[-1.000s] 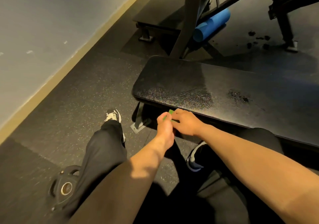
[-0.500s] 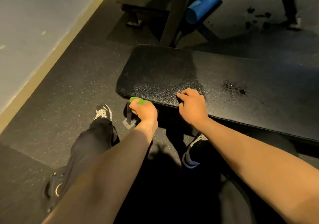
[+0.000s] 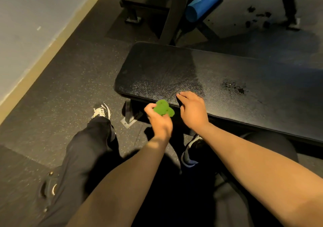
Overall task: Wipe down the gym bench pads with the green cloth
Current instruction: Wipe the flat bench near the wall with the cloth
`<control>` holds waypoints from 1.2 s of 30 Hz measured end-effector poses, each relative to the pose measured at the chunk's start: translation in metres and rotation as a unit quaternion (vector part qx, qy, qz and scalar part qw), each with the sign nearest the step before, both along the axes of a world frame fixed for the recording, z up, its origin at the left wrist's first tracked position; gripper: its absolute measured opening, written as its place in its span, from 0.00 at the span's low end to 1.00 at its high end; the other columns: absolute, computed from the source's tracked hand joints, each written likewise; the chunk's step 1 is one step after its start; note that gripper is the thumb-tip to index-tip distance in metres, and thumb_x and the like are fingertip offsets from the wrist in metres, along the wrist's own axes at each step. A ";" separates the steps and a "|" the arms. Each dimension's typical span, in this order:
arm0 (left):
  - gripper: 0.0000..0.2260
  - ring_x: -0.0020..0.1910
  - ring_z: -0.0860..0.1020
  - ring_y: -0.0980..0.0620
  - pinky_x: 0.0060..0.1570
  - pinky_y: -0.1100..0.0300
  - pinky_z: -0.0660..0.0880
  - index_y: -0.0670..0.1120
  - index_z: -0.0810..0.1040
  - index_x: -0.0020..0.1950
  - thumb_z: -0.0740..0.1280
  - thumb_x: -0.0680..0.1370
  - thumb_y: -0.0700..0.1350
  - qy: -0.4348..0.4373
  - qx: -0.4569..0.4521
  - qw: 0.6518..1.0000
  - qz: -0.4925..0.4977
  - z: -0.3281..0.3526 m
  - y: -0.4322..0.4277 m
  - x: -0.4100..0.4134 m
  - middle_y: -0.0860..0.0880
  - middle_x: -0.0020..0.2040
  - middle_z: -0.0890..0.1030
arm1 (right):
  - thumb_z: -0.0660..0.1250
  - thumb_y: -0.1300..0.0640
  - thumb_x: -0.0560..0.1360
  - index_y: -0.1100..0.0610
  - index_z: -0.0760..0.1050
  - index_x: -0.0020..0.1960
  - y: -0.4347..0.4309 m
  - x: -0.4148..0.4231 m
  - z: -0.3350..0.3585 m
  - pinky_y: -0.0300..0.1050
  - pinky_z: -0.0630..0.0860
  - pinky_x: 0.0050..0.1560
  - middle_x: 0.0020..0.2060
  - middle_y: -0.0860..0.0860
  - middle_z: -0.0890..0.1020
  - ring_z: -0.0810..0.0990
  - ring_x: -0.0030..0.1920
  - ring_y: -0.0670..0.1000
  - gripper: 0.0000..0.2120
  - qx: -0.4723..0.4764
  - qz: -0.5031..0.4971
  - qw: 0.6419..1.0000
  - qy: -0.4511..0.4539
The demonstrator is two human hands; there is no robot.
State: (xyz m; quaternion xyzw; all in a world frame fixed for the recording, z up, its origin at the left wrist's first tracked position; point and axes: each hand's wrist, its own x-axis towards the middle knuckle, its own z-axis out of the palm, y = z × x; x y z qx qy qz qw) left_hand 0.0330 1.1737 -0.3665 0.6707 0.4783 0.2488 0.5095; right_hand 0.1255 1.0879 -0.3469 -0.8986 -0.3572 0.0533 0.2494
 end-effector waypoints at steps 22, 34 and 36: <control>0.13 0.40 0.68 0.56 0.44 0.71 0.65 0.40 0.77 0.53 0.60 0.74 0.28 0.053 0.005 0.986 -0.156 0.018 -0.090 0.034 0.44 0.51 0.68 | 0.66 0.68 0.70 0.56 0.82 0.59 -0.075 0.001 0.003 0.53 0.71 0.62 0.58 0.54 0.82 0.77 0.61 0.59 0.20 0.028 -0.122 0.992 0.006; 0.11 0.36 0.74 0.51 0.26 0.73 0.67 0.52 0.70 0.44 0.58 0.76 0.35 0.037 -0.120 0.990 0.071 0.003 -0.013 0.031 0.37 0.60 0.76 | 0.61 0.70 0.73 0.50 0.78 0.65 -0.066 0.004 0.015 0.47 0.72 0.61 0.62 0.49 0.78 0.73 0.65 0.53 0.26 0.017 -0.178 0.977 0.113; 0.13 0.34 0.76 0.54 0.28 0.72 0.69 0.53 0.70 0.42 0.59 0.77 0.34 0.064 -0.080 0.995 0.016 0.001 -0.032 0.031 0.37 0.59 0.76 | 0.61 0.69 0.74 0.48 0.77 0.67 -0.066 0.004 0.017 0.49 0.74 0.60 0.63 0.49 0.78 0.73 0.65 0.54 0.27 0.011 -0.190 0.975 0.119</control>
